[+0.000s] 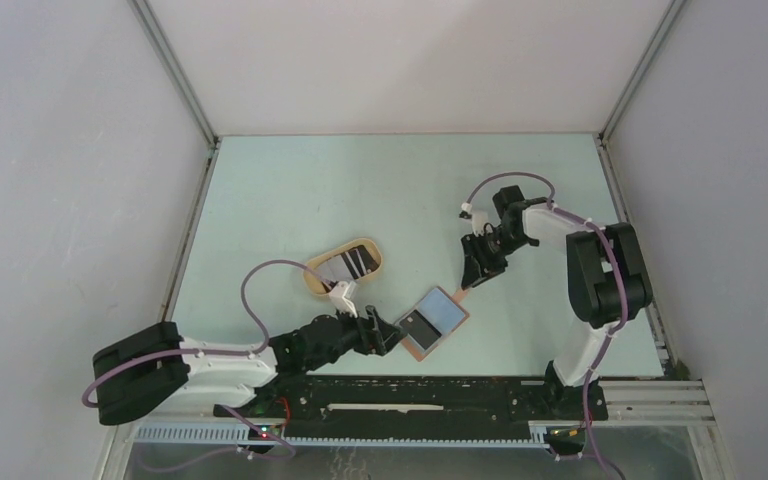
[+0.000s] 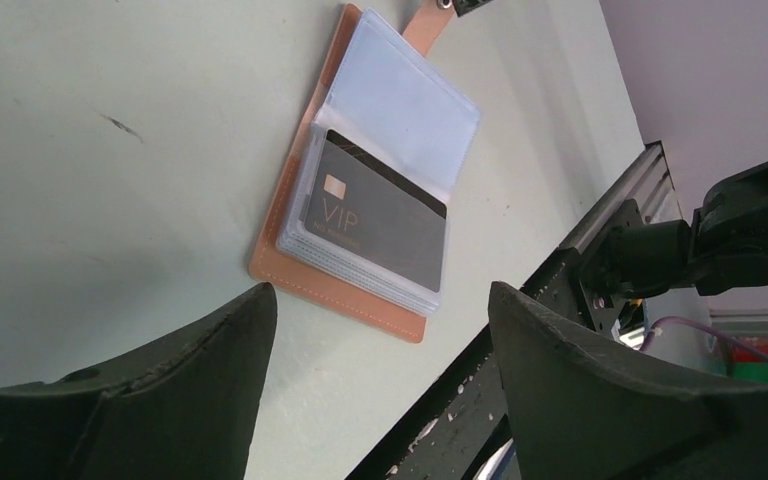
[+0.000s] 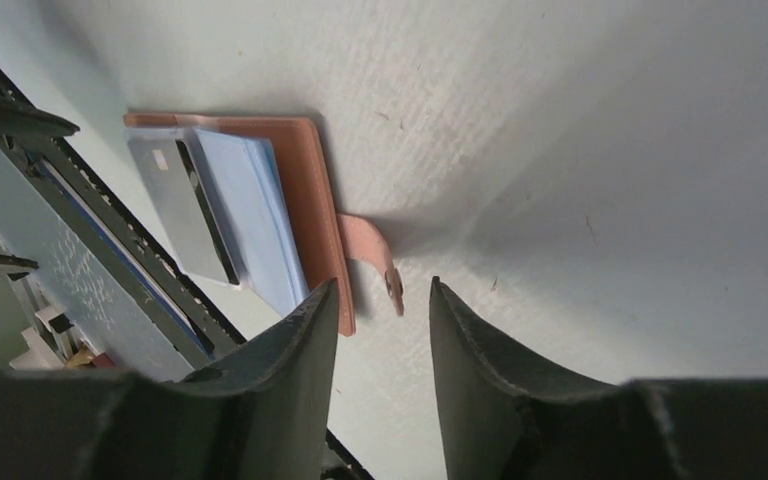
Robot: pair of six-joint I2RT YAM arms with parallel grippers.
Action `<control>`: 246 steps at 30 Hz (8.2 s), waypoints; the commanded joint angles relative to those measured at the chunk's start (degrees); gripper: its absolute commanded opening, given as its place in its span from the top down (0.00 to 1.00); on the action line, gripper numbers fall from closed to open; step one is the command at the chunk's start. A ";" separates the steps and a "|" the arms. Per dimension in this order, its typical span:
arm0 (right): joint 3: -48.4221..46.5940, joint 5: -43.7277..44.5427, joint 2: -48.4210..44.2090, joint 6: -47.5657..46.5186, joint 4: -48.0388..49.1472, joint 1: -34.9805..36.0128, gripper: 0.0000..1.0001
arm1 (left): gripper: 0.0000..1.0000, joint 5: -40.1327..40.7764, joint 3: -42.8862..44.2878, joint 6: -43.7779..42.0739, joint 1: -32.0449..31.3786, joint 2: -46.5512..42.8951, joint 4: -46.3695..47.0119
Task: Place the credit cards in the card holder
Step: Close the card holder at the center of the board, then turn over the card holder at the center of the board.
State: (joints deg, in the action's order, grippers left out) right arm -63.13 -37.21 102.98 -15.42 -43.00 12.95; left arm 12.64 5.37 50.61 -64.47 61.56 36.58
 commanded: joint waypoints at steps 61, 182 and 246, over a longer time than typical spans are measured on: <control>0.44 -7.84 1.92 1.38 -1.36 -7.57 0.34 | 0.60 -8.52 21.39 -5.61 4.26 22.00 -2.92; -2.17 -2.95 1.78 -7.10 -0.79 19.76 0.72 | 0.43 -2.53 2.10 -6.43 7.84 -5.55 3.00; -7.39 -19.81 7.97 -3.50 -8.60 10.89 1.00 | 0.73 -2.23 10.28 -0.55 4.58 4.62 -3.65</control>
State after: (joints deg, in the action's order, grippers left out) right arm -69.49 -55.79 117.12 -17.63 -51.96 26.28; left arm 5.91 16.19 55.66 -58.63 76.34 39.79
